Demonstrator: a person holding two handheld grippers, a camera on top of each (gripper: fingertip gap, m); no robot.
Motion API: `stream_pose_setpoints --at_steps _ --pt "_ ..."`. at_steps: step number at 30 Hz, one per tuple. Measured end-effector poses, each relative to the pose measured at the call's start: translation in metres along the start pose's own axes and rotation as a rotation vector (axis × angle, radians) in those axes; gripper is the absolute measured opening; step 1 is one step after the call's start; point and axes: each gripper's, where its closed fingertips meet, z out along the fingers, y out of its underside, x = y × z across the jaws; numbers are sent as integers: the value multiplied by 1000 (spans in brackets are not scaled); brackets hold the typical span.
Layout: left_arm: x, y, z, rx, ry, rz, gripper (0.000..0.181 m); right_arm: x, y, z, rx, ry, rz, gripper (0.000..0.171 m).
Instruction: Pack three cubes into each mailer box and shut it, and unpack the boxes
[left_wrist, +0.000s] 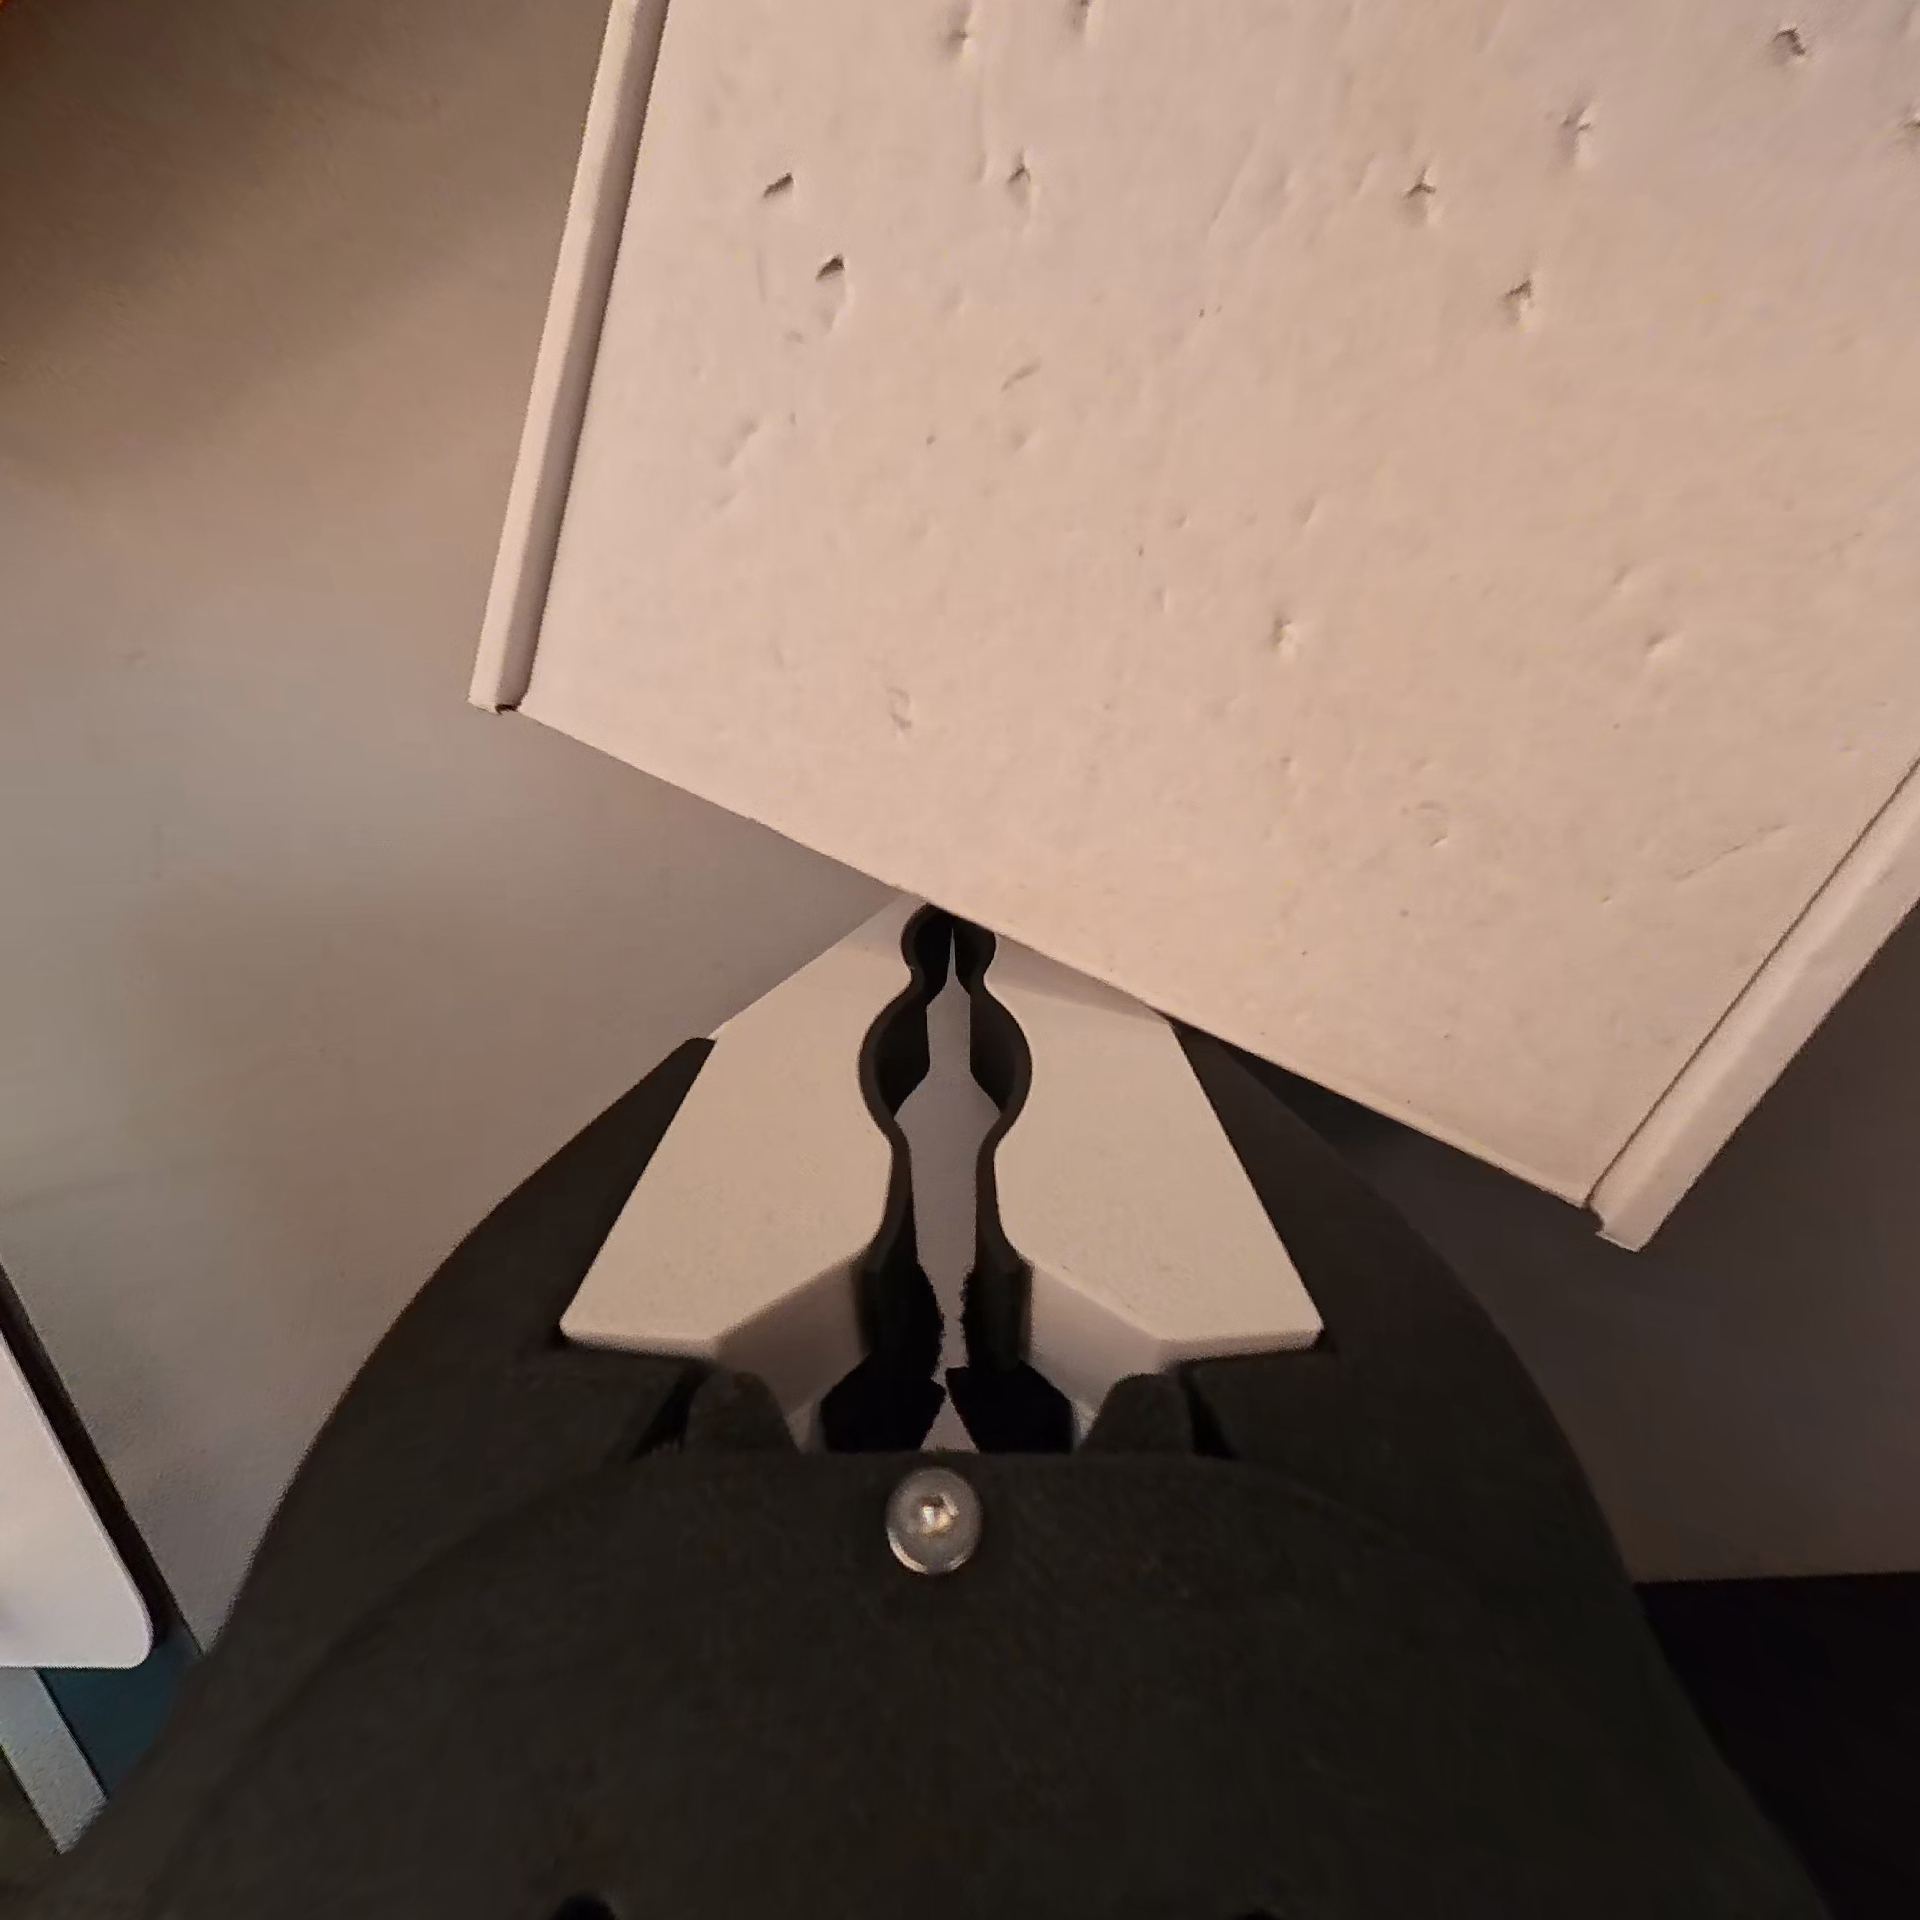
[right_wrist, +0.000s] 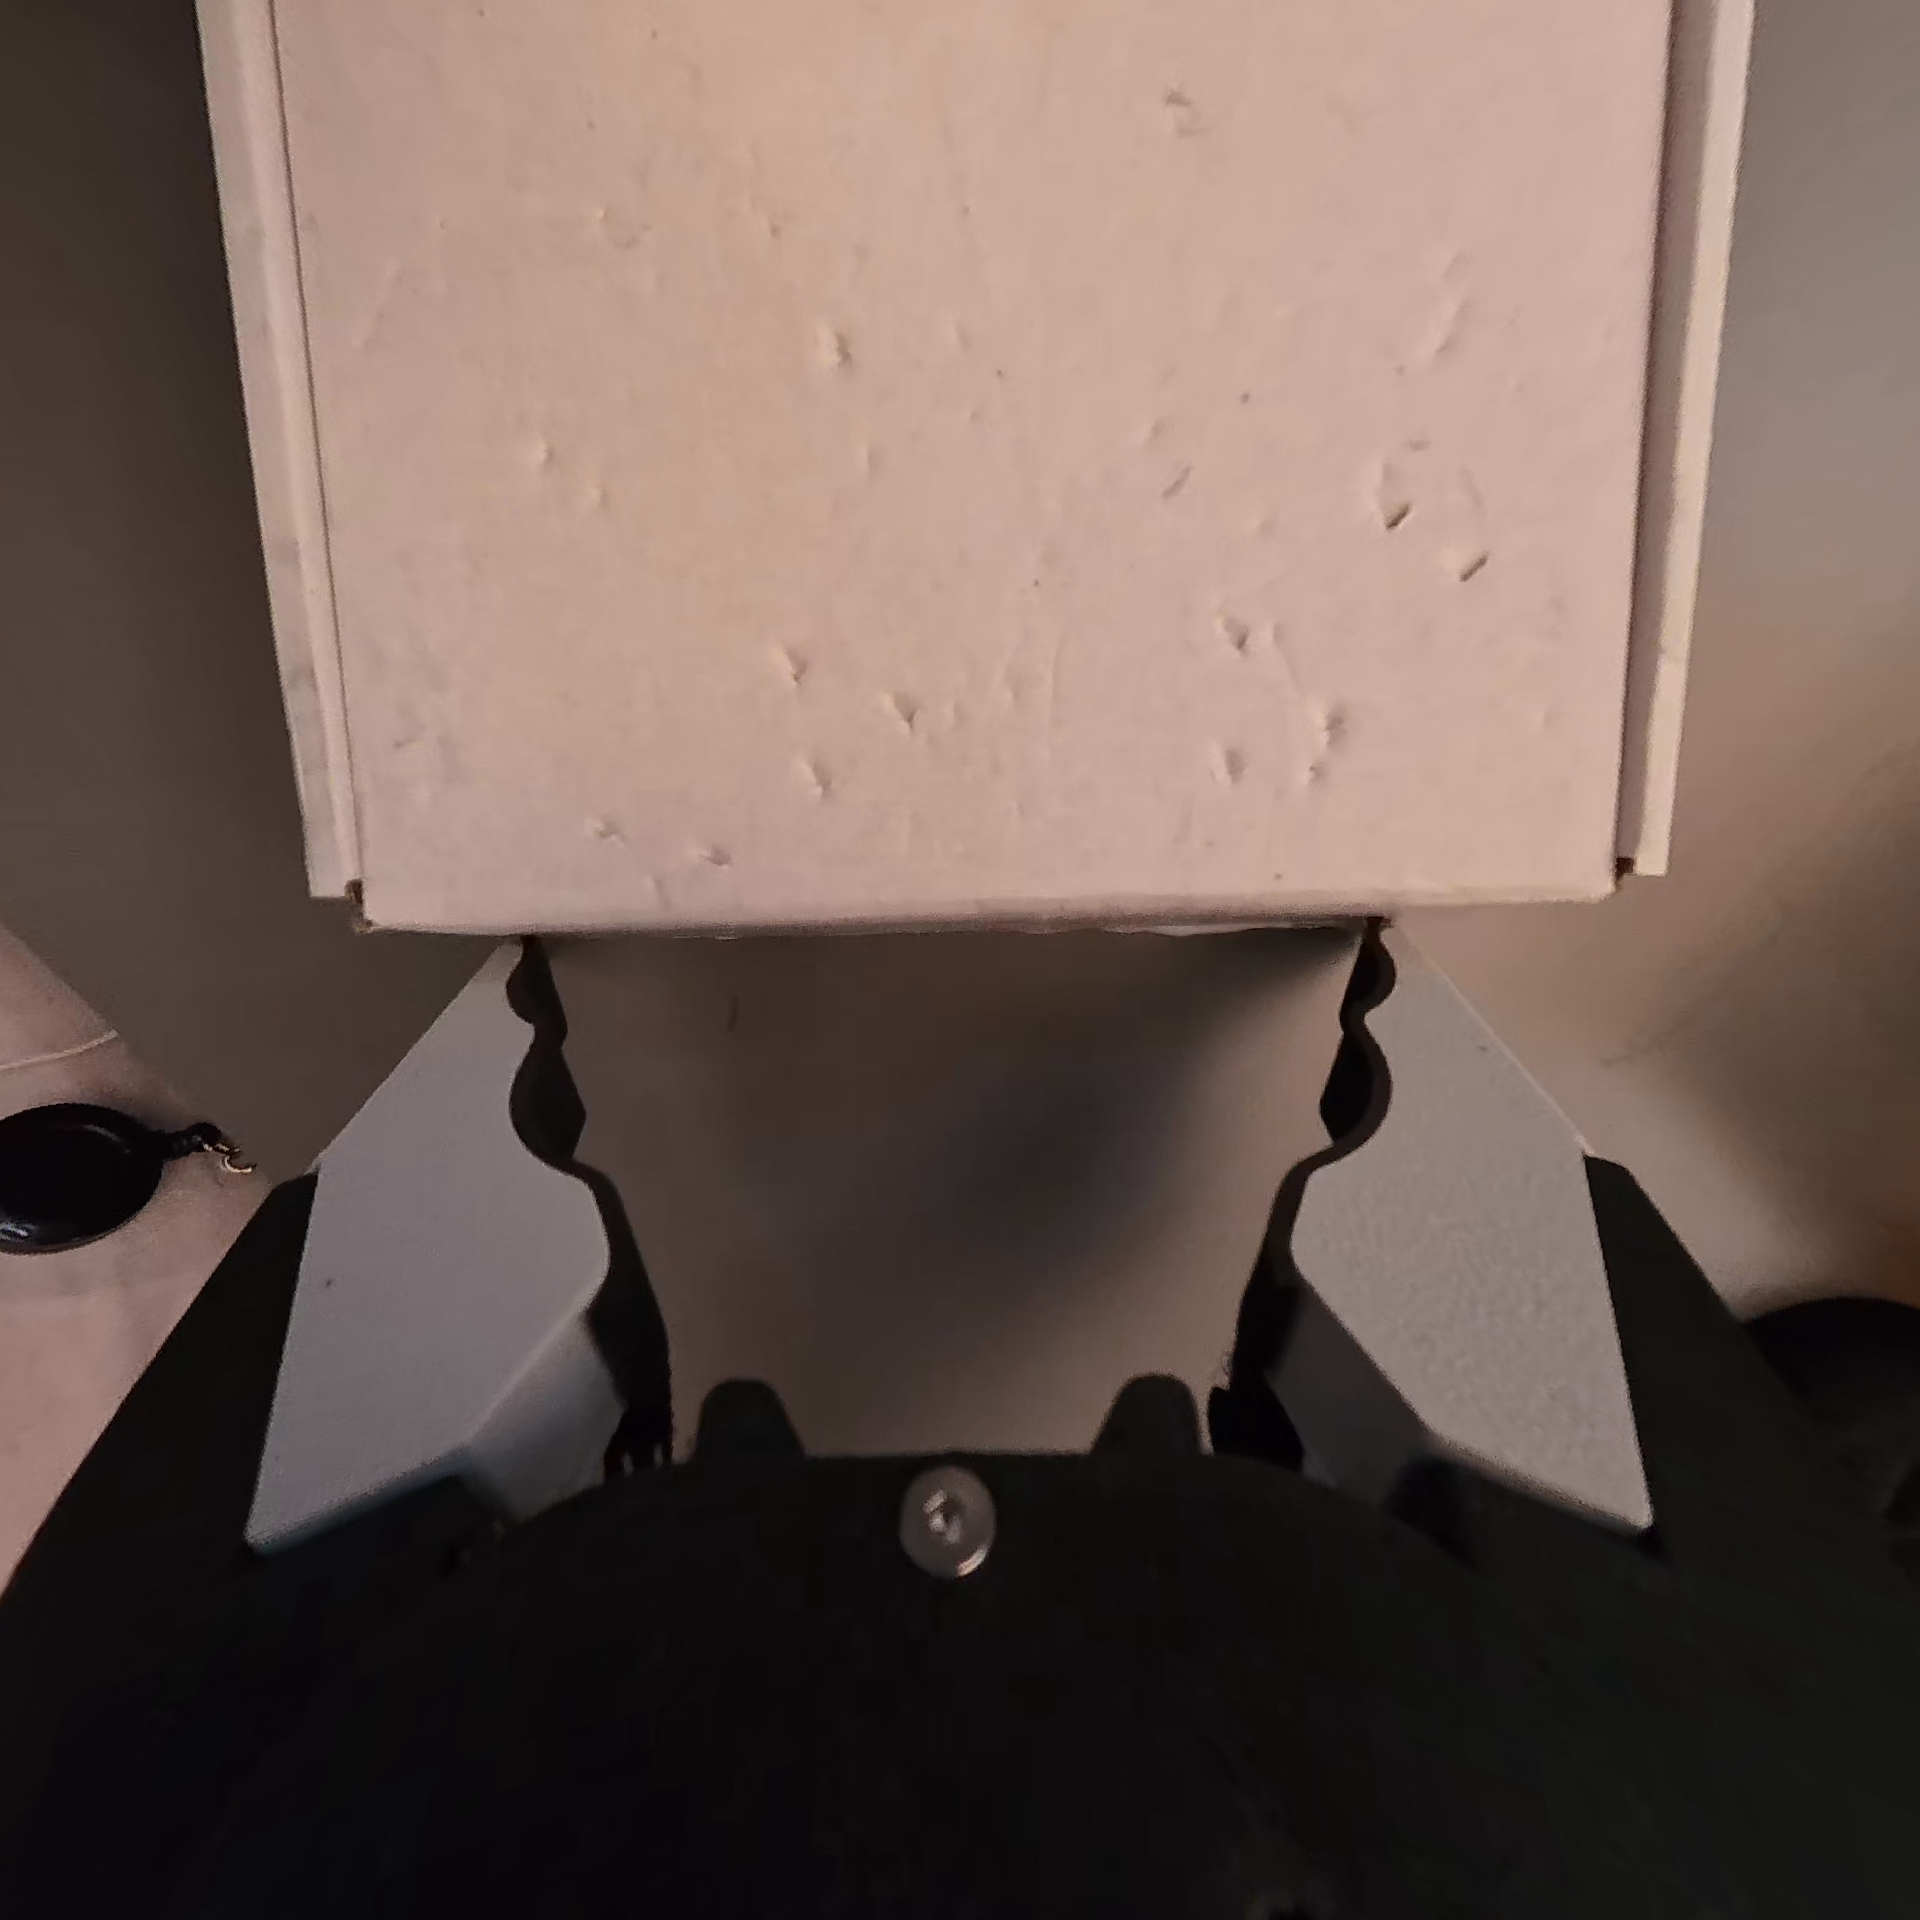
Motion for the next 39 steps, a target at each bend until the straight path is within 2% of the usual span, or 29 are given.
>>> stream_pose_setpoints --at_steps 6,13,28,31,34,39 --pt "0 0 0 -43 -45 71 0 2 0 -5 62 -20 -2 143" --pt "0 0 0 4 -7 6 0 2 -5 -2 104 -12 -3 142" --pt "0 1 0 -5 -25 31 0 3 -4 -3 122 0 8 144" --pt "0 1 0 -15 -43 66 0 13 -1 -16 137 -7 22 137" --pt "1 -4 1 8 -33 54 0 8 -9 -26 193 -118 61 133" --pt "4 -9 2 30 -16 49 0 8 7 -11 57 -78 9 141"
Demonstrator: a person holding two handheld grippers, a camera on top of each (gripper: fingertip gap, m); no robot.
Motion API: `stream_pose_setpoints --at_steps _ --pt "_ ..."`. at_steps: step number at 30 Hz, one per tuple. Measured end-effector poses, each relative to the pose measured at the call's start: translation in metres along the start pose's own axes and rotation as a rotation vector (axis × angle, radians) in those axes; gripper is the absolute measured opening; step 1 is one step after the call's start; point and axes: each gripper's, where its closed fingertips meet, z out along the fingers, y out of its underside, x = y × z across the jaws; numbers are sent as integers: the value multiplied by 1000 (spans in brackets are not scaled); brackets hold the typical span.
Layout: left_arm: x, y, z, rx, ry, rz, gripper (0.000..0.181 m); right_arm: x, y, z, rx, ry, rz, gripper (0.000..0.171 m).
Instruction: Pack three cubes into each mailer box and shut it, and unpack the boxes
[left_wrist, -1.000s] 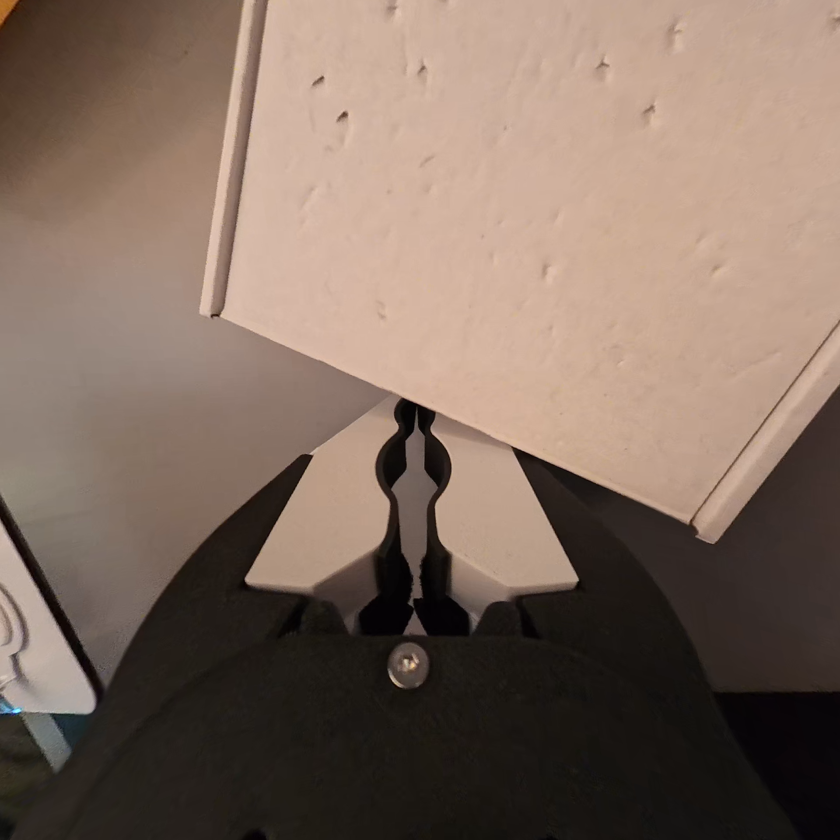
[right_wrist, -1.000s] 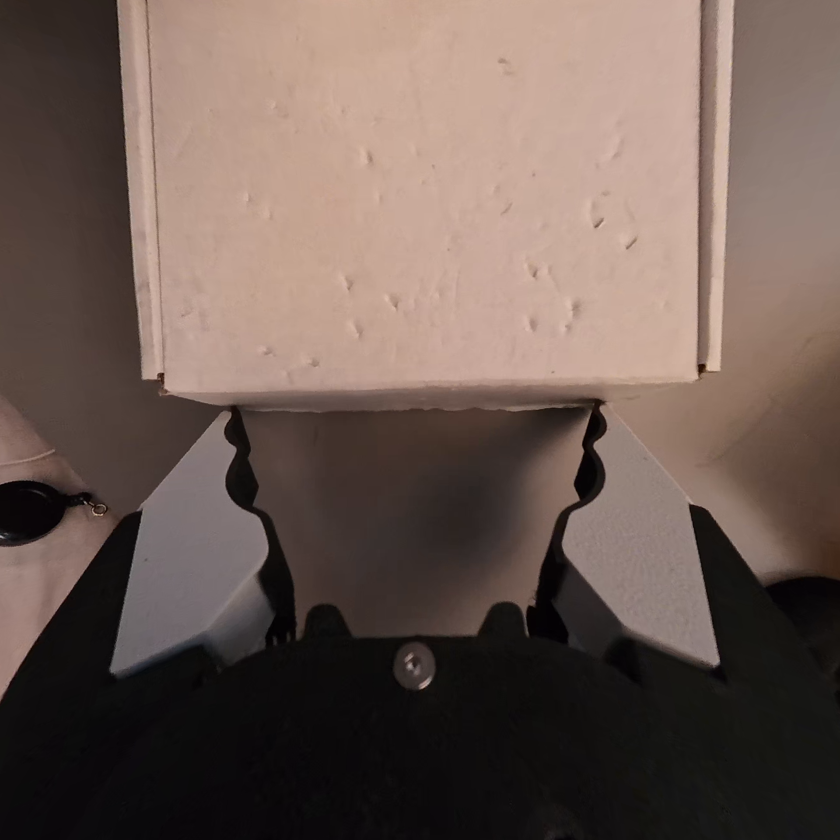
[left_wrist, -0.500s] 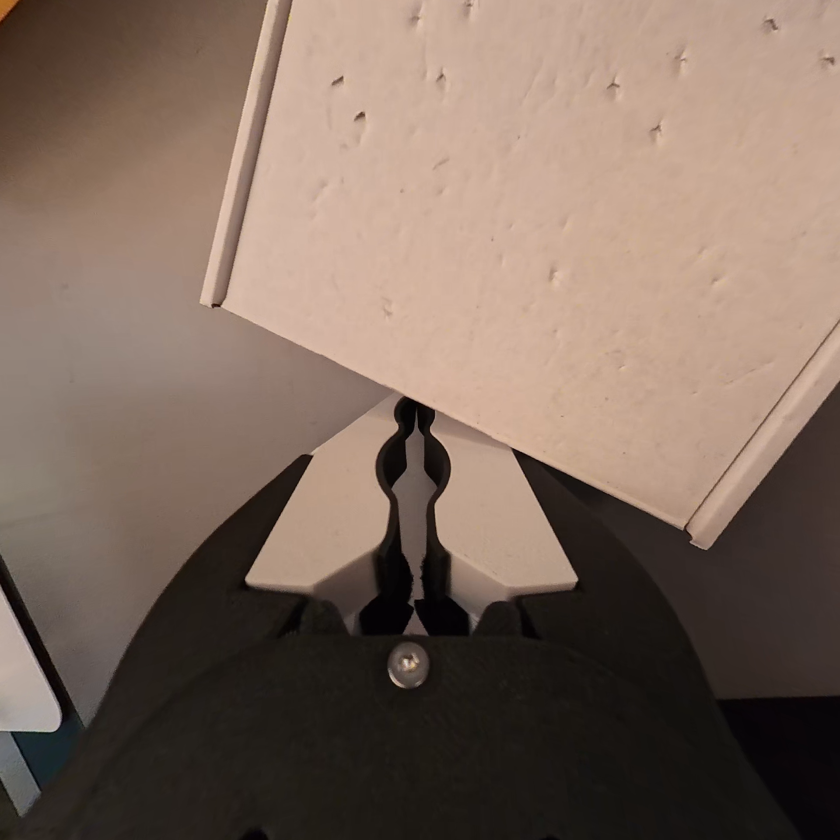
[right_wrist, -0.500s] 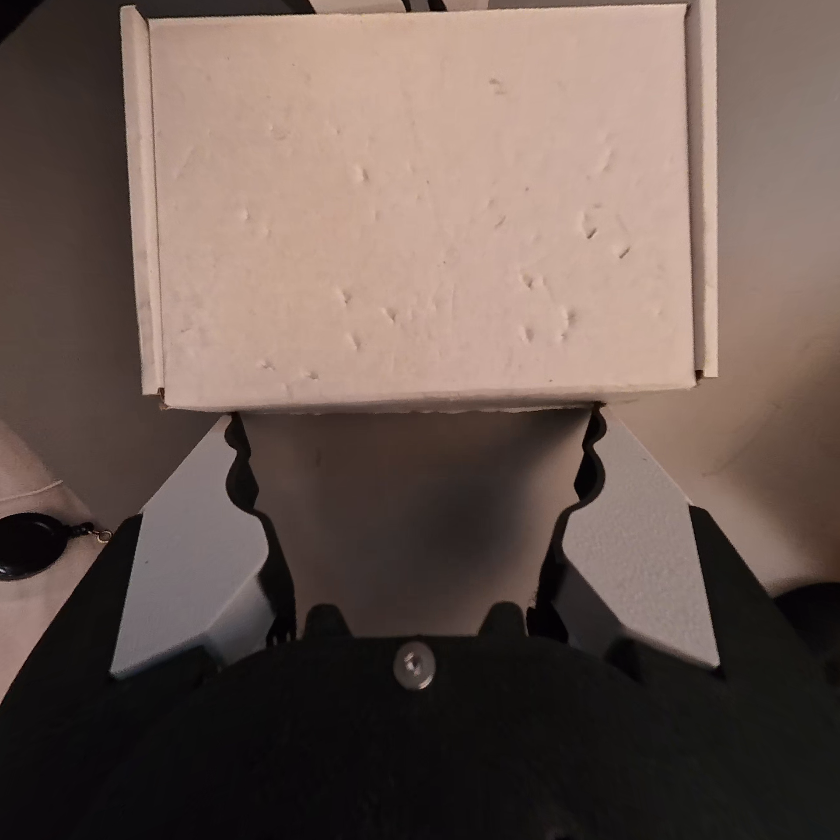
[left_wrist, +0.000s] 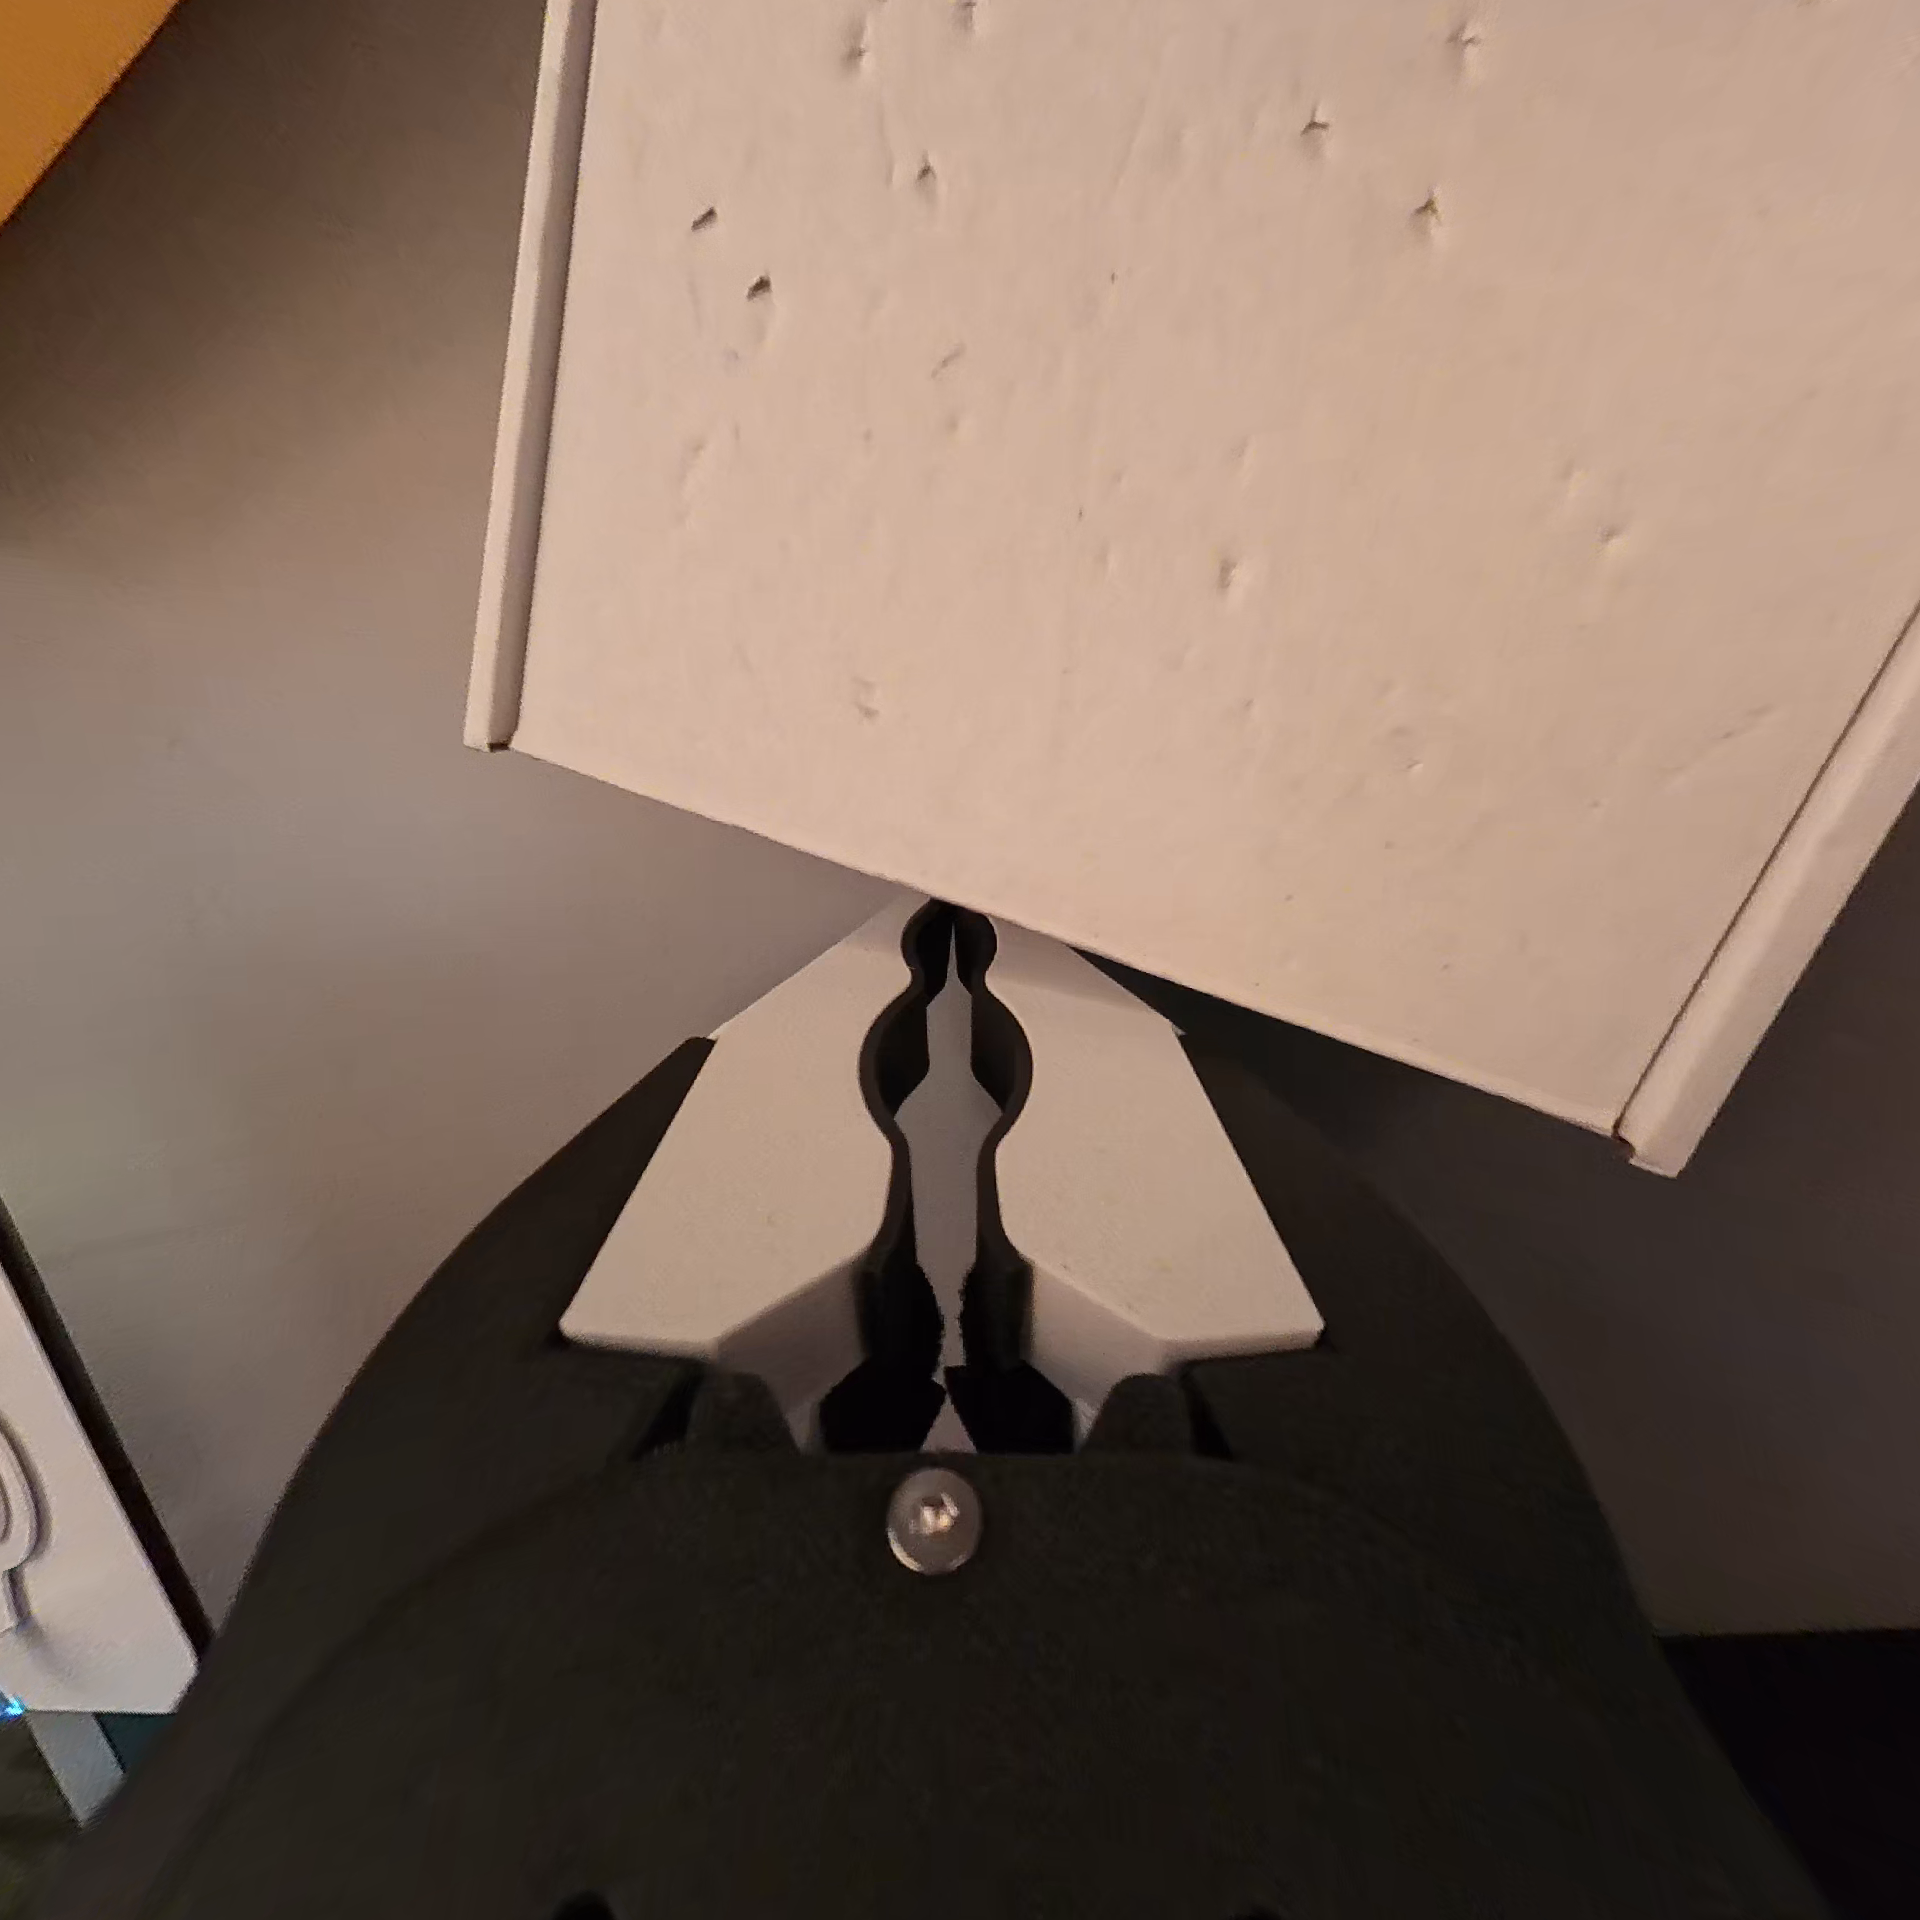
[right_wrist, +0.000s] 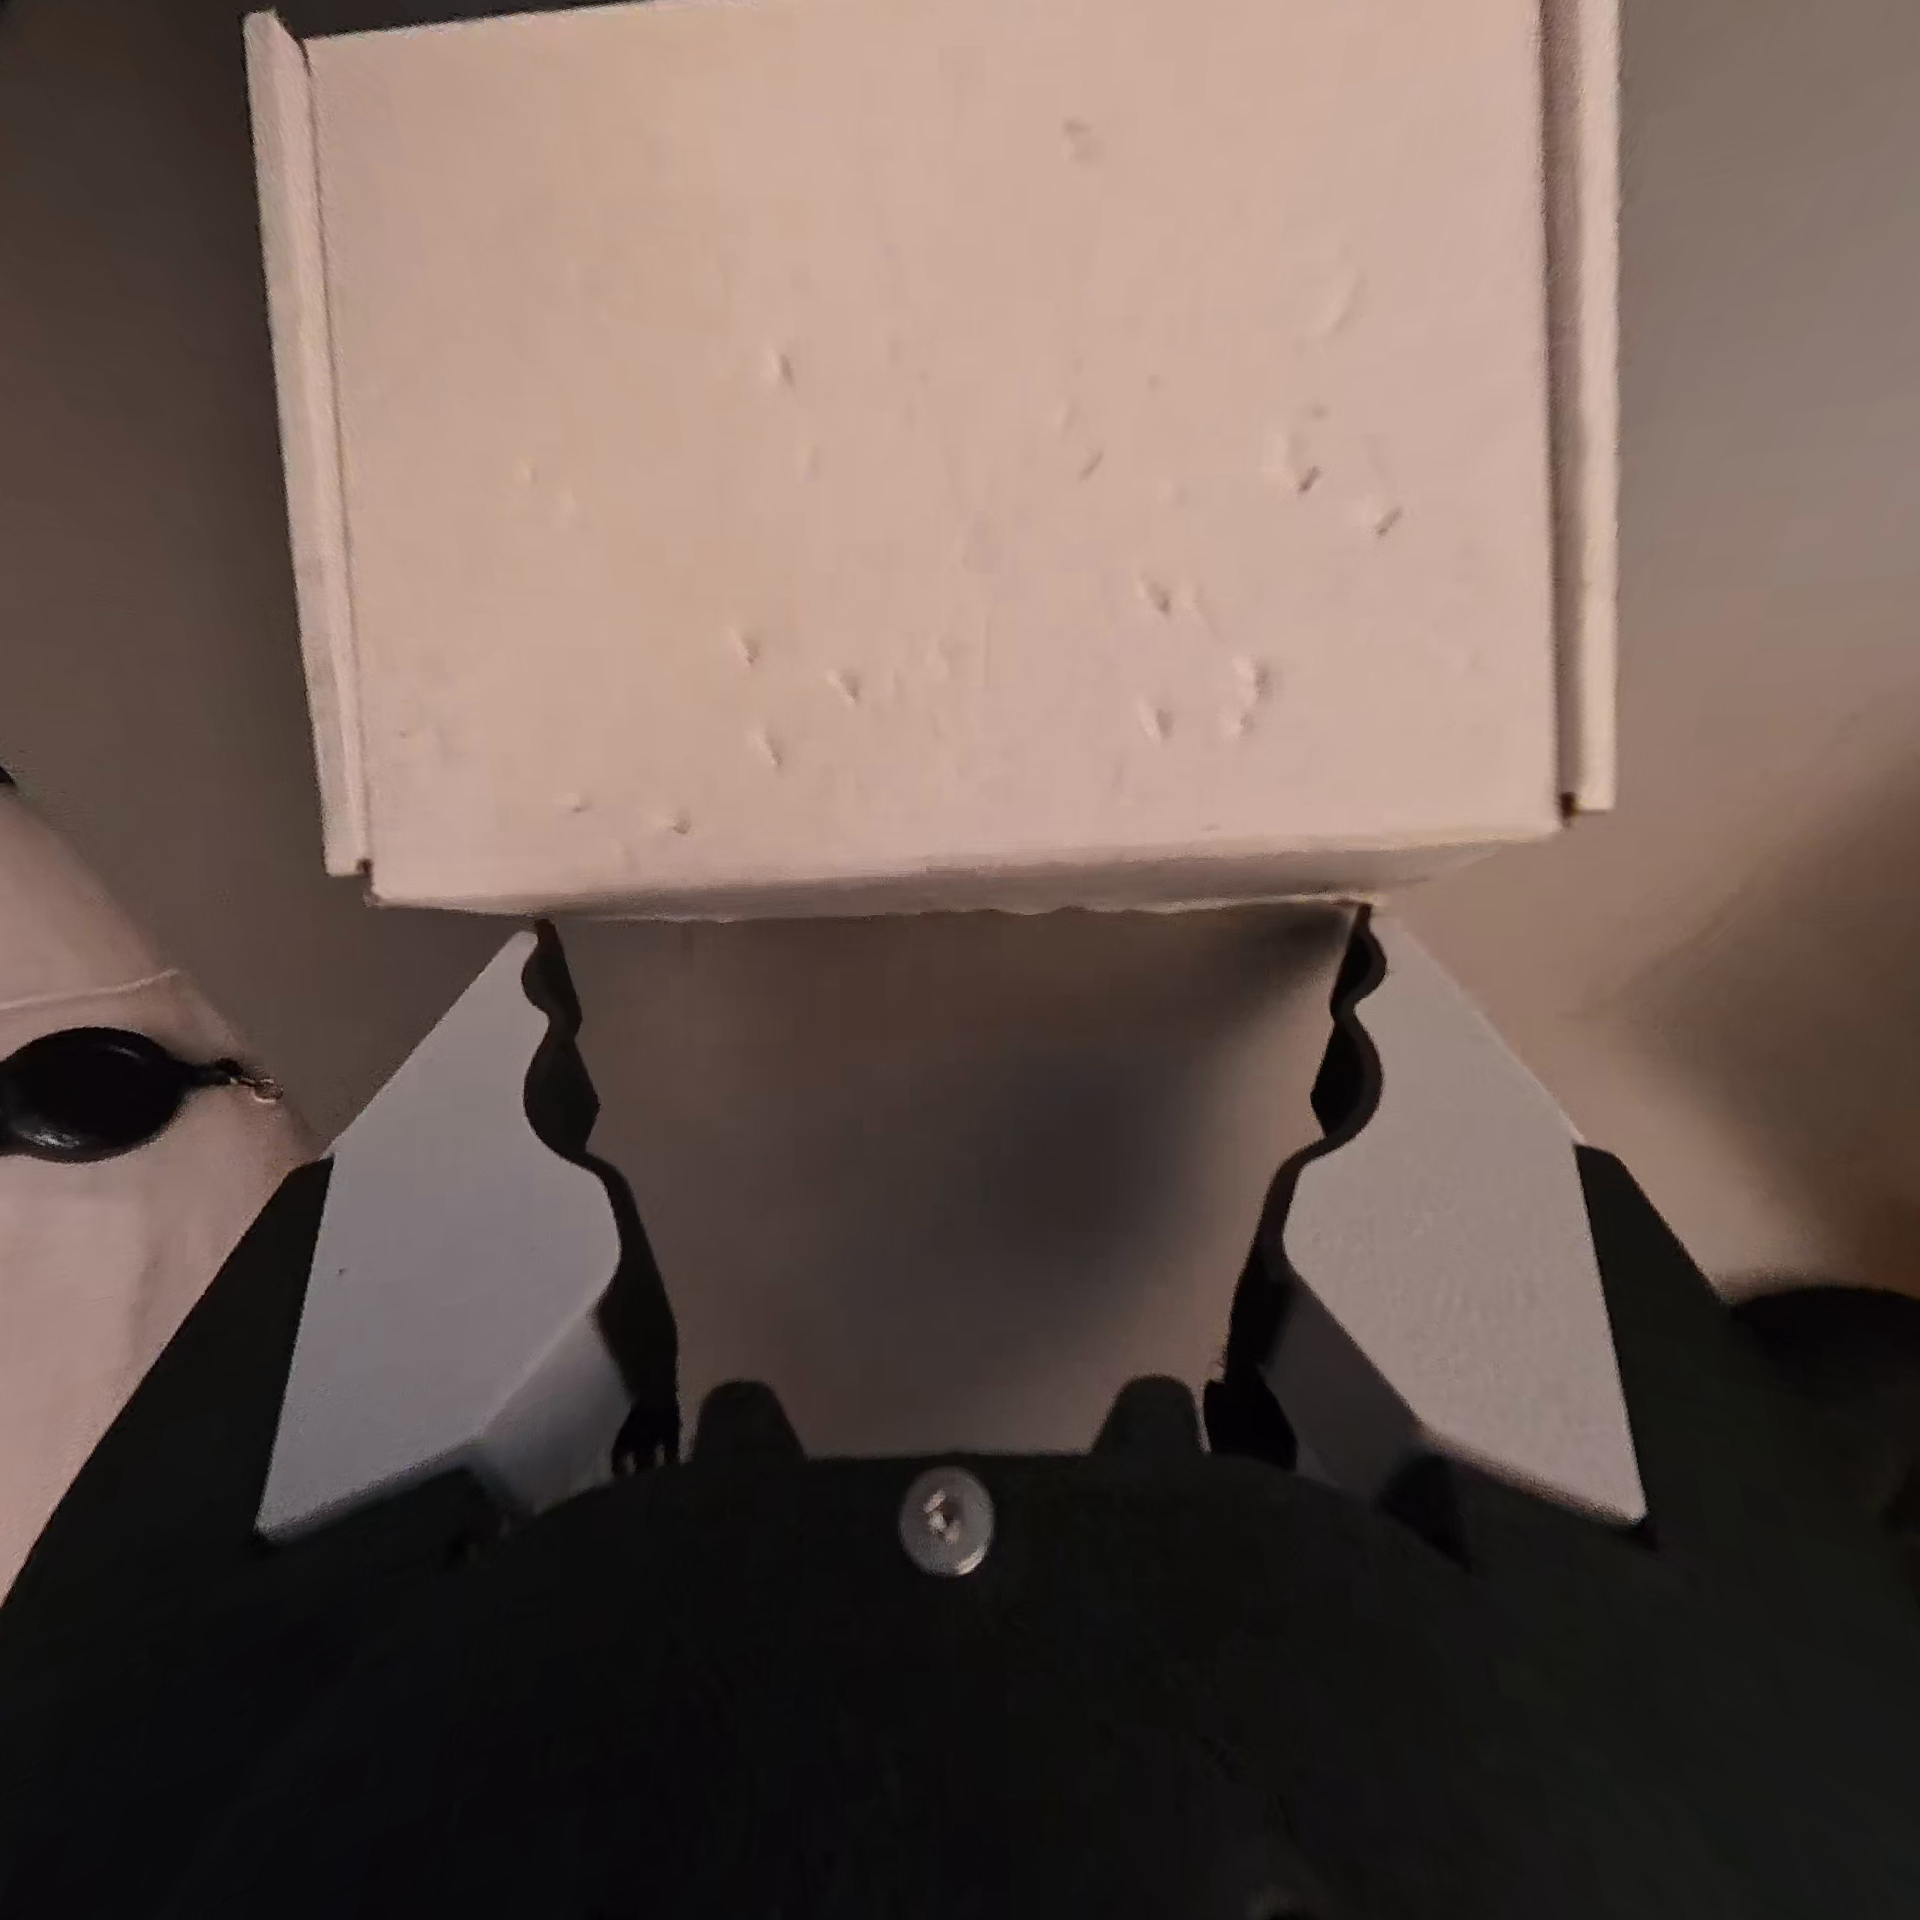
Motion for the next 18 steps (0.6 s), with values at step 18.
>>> stream_pose_setpoints --at_steps 18 --pt "-1 -1 0 8 -1 -4 0 -3 -11 4 51 3 -4 140"
